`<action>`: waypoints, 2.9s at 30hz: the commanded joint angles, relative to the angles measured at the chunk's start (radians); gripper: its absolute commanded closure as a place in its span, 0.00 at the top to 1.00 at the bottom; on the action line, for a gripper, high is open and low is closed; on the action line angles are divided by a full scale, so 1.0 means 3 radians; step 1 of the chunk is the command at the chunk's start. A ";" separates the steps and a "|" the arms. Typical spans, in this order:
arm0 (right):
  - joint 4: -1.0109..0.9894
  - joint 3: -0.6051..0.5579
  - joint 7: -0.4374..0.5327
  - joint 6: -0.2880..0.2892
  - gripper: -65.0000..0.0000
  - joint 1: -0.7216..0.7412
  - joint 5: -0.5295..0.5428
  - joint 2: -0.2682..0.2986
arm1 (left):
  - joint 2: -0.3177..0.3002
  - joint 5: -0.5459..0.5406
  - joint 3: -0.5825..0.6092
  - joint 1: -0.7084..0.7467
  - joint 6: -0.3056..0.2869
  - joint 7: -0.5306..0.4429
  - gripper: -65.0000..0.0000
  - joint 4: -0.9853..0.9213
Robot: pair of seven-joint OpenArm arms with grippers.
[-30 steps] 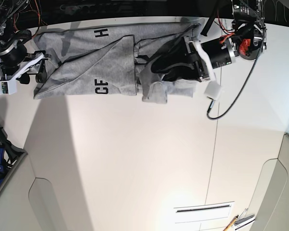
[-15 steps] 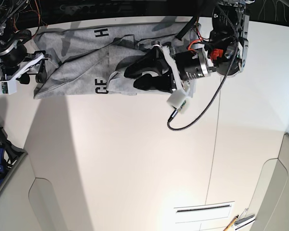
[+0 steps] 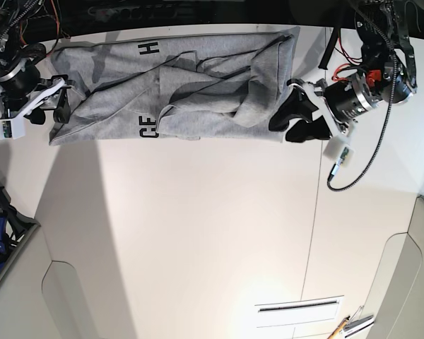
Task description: Fold the T-shirt properly
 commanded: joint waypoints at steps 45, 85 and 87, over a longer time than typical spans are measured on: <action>0.0067 0.0017 0.0078 -0.0008 0.50 0.0014 0.0047 0.0027 | 0.0113 0.0342 0.1148 0.0120 -0.0026 -0.0496 0.00 0.0402; 0.0067 0.0017 0.0175 -0.0009 0.50 0.0014 0.0047 0.0027 | -0.0804 0.5048 0.4004 0.0011 0.1850 -0.1572 0.00 0.0888; 0.0067 0.0017 0.0177 -0.0009 0.50 0.0015 0.0047 0.0027 | -0.0804 0.5015 0.4004 0.0011 0.1850 -0.1592 0.00 0.0888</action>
